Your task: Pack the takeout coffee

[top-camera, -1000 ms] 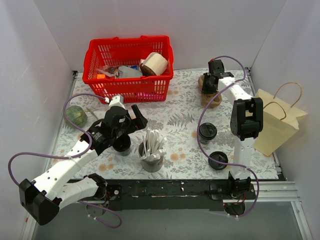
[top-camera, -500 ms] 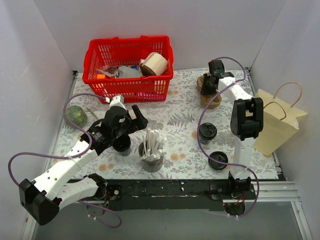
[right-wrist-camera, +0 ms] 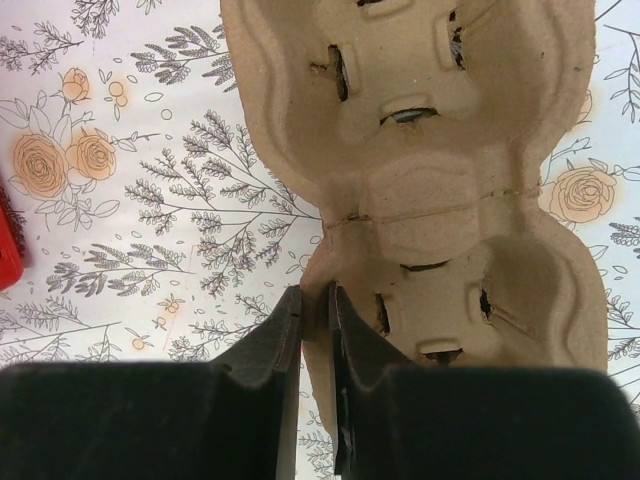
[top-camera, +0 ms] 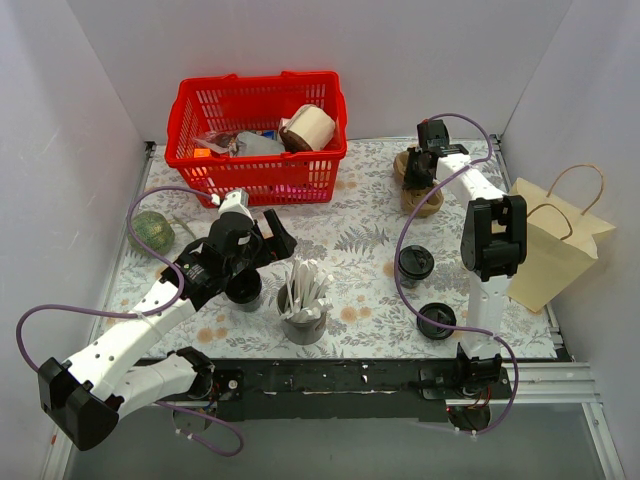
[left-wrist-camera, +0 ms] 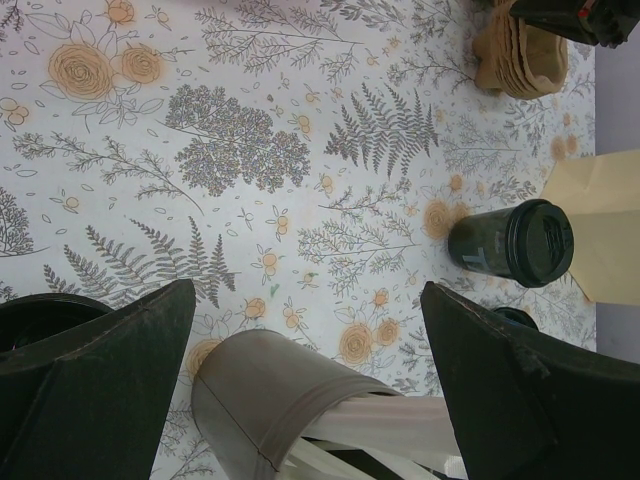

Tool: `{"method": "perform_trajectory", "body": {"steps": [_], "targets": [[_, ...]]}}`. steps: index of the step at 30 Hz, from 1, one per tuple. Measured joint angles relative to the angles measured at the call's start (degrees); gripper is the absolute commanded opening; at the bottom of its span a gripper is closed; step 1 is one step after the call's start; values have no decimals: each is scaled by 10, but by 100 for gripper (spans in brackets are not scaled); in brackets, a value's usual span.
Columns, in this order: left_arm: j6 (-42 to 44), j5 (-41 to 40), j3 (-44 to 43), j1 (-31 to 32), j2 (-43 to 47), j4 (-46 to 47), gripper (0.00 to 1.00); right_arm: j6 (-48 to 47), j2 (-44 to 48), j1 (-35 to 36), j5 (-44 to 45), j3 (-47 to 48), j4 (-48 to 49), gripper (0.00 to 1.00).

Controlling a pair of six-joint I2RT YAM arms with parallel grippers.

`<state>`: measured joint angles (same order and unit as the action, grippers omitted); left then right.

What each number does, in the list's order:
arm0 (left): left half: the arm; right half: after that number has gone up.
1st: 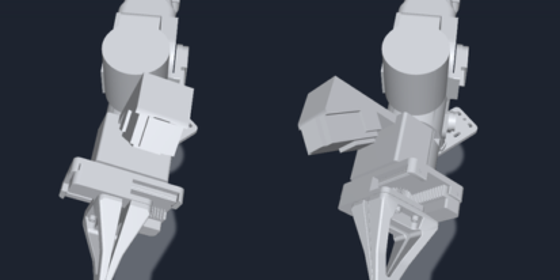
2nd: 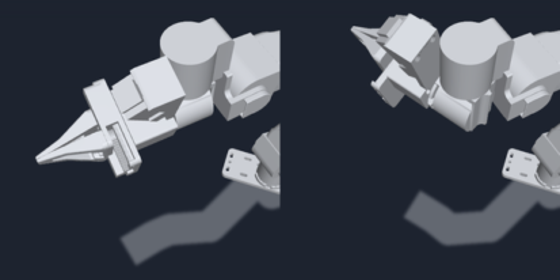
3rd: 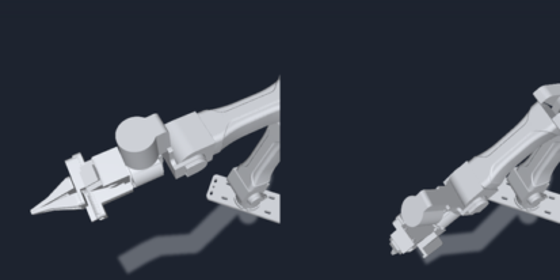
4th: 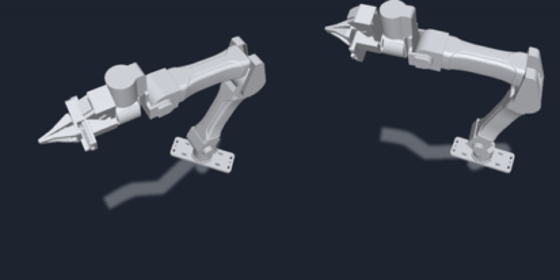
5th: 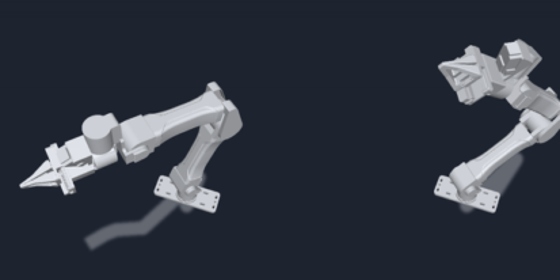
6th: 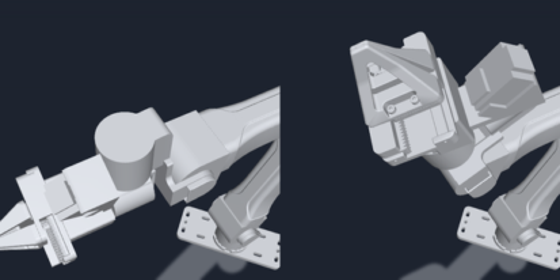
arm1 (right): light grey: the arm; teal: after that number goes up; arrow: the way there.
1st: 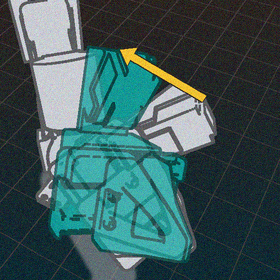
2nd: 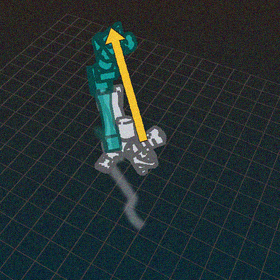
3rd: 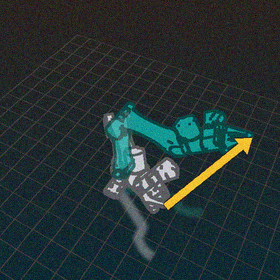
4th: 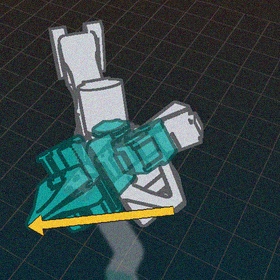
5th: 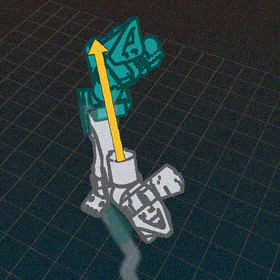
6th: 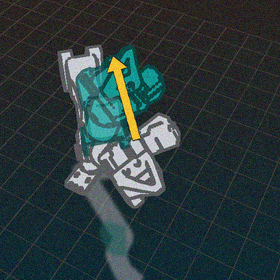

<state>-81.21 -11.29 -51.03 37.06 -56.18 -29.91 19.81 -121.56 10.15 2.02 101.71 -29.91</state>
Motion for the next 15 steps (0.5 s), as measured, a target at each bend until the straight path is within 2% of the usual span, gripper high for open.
{"method": "perform_trajectory", "body": {"steps": [15], "targets": [[0, 4, 0, 0, 1, 4, 98, -7, 30, 0, 31, 0, -16, 11]]}}
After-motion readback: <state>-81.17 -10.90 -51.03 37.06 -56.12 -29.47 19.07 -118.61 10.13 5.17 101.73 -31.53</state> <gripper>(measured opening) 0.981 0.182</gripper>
